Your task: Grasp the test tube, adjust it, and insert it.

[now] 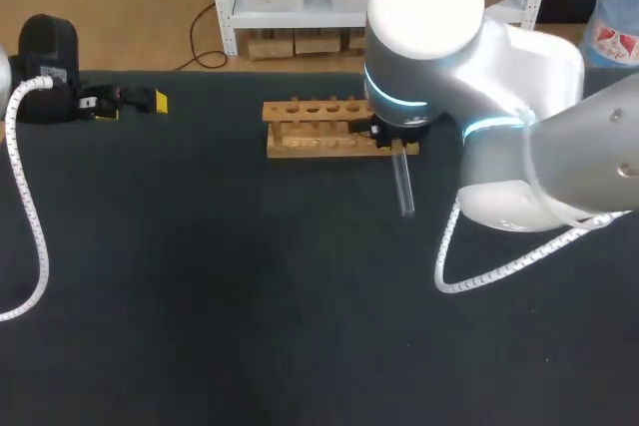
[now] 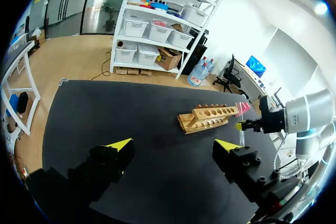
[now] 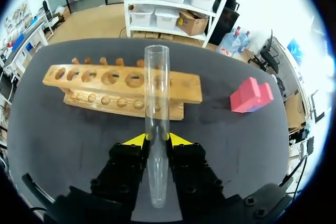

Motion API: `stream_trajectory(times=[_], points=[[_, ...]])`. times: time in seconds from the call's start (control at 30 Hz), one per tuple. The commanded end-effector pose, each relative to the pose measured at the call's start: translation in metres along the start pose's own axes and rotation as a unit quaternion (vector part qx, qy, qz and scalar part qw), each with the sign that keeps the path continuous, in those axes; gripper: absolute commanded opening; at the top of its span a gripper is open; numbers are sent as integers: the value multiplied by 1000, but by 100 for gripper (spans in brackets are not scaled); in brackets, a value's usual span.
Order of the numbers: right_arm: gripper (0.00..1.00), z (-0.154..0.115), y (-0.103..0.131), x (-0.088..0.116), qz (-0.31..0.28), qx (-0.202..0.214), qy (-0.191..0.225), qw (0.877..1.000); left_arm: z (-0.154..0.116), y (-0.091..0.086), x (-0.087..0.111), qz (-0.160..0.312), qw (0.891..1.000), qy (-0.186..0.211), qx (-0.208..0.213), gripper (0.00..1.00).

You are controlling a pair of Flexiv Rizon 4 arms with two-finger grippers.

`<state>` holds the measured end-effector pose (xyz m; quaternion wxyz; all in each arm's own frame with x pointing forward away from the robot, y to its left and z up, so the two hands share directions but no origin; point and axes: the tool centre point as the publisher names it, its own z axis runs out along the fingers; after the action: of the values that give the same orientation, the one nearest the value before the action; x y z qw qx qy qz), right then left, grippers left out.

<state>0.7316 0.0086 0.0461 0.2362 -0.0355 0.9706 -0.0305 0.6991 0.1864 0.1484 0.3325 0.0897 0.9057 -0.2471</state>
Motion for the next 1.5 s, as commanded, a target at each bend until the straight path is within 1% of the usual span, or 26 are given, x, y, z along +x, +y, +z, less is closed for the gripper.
stream_trajectory(times=[0.03, 0.27, 0.57, 0.7, 0.8, 0.93, 1.1, 1.2, 1.37, 1.5], points=[[0, -15, -9, 5, 7, -1, -52, 999, 0, -1, -1, -1, 1000, 2, -4, 100], [0, -40, -14, -10, 14, -12, -122, 992, 0, -1, -1, -1, 1000, 2, -4, 100], [0, -56, -19, -23, 23, -10, -163, 986, 0, -1, -1, -1, 1000, 2, -4, 100], [0, -63, -20, -33, 29, -15, -193, 981, 0, -1, -1, -1, 1000, 2, -4, 100], [0, -70, -19, -42, 33, -26, -229, 973, 0, -1, -1, -1, 1000, 2, -4, 100], [0, -81, -17, -52, 34, -42, -266, 962, 0, -1, -1, -1, 1000, 2, -4, 100], [0, -91, -14, -57, 31, -55, -306, 950, 0, -1, -1, -1, 1000, 2, -4, 100], [0, -93, -13, -61, 28, -59, -322, 945, 0, -1, -1, -1, 1000, 2, -4, 100], [0, -100, -9, -74, 21, -66, -365, 928, 0, -1, -1, -1, 1000, 2, -4, 100], [0, -103, -8, -83, 24, -82, -394, 915, 0, -1, -1, -1, 1000, 2, -4, 100]])
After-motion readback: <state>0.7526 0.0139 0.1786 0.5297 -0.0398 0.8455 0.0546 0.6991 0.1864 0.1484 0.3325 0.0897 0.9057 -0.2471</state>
